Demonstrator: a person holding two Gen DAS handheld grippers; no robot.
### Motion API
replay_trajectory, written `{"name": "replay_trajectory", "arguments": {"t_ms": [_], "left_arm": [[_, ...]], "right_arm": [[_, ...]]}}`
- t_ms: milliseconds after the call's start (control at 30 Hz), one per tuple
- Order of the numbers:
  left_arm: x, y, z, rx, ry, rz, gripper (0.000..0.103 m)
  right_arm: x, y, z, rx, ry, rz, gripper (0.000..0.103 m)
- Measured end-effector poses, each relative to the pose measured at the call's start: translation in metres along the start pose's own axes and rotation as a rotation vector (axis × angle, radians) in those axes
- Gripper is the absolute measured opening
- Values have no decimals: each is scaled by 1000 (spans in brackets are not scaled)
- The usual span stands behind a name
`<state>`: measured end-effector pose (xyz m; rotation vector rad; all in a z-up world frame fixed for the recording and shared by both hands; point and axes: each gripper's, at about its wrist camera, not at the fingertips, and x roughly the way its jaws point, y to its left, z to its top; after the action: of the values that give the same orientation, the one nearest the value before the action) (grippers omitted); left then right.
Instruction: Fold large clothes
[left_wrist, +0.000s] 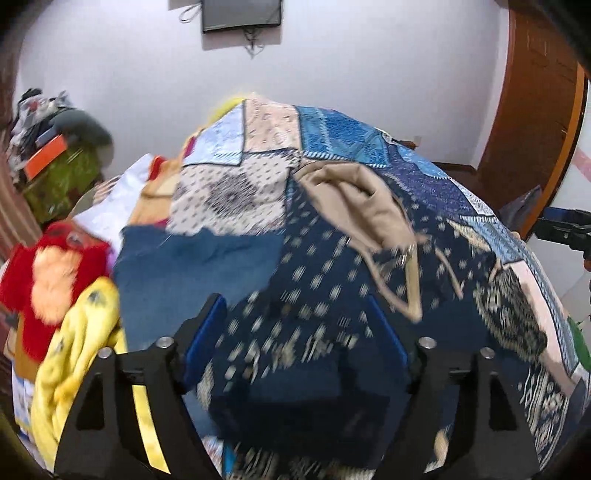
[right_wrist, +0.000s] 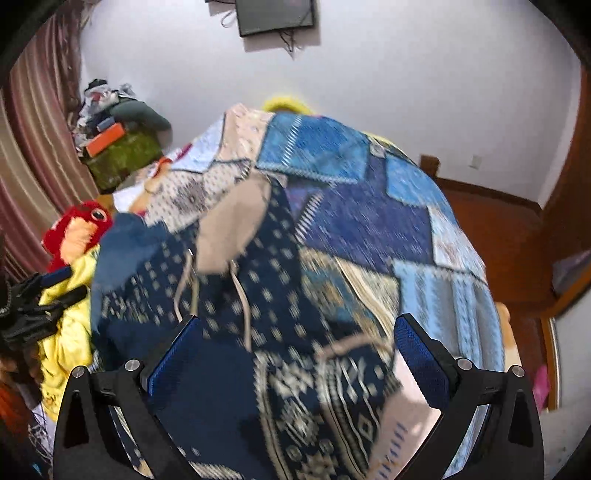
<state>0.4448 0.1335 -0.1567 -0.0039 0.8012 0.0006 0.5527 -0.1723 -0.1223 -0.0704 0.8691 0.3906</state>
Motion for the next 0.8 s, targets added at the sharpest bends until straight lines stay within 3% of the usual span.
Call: {"name": "replay_trajectory", "arguments": {"t_ms": [233, 533, 600, 633, 700, 800], "left_arm": [[67, -14, 48, -10, 55, -23, 80], [151, 2, 73, -138, 133, -34, 80], [168, 10, 74, -183, 153, -27, 80], [176, 13, 73, -205, 163, -19, 80], [190, 20, 70, -252, 183, -26, 79], [202, 26, 62, -315, 201, -82, 59]], "right_arm": [[66, 7, 38, 4, 53, -10, 103], [171, -4, 61, 146, 203, 82, 101], [189, -3, 63, 150, 218, 103, 91], [196, -2, 62, 150, 226, 112, 80], [203, 1, 61, 149, 191, 76, 78], [202, 5, 60, 130, 135, 55, 56]]}}
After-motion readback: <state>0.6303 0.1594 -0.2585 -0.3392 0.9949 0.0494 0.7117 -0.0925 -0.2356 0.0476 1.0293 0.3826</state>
